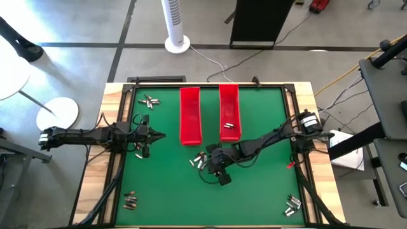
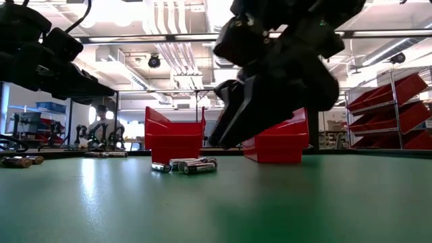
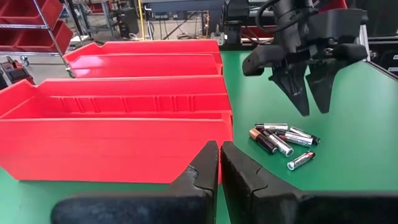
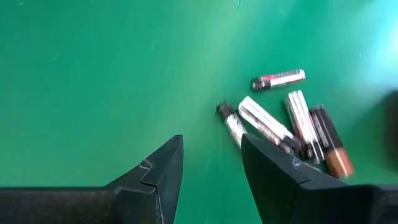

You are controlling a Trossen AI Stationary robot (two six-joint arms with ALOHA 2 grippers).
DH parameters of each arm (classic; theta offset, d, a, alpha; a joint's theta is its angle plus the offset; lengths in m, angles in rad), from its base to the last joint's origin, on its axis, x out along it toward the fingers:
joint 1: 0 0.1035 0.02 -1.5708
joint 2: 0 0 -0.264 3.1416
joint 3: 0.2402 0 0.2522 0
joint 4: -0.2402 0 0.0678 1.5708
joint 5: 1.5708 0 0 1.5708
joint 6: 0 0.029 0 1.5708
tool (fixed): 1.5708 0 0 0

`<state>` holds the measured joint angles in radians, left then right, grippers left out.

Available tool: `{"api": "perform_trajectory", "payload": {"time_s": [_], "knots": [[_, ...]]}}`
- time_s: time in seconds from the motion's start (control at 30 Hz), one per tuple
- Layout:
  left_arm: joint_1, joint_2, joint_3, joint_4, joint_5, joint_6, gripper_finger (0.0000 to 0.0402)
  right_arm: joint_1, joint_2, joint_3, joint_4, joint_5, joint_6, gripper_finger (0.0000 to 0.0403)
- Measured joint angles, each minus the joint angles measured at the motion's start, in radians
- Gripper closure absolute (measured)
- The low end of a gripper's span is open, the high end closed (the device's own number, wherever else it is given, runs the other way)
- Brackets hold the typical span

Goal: Sort batteries
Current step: Put the silver battery into the right red bin

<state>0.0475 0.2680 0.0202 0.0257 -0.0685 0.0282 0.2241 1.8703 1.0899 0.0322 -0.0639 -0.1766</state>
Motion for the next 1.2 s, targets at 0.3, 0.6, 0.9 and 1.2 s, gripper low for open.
{"api": "perform_trajectory", "payload": {"time_s": [0.3, 0.6, 0.9, 1.2], "knots": [[0.0, 0.006, 0.0, 0.002, 0.0, 0.0, 0.0402, -0.024, 0.068, 0.033, 0.009, -0.019, -0.031, 0.0242], [0.0, 0.014, 0.0, 0.003, 0.0, 0.0, 0.0402, -0.026, 0.103, 0.053, 0.015, -0.023, -0.048, 0.0259], [0.0, 0.016, 0.0, 0.004, 0.0, 0.0, 0.0402, -0.022, 0.104, 0.052, 0.011, -0.003, 0.09, 0.0279], [0.0, 0.021, 0.0, 0.004, 0.0, 0.0, 0.0402, 0.014, 0.104, 0.002, 0.133, 0.047, 0.201, 0.0292]]}}
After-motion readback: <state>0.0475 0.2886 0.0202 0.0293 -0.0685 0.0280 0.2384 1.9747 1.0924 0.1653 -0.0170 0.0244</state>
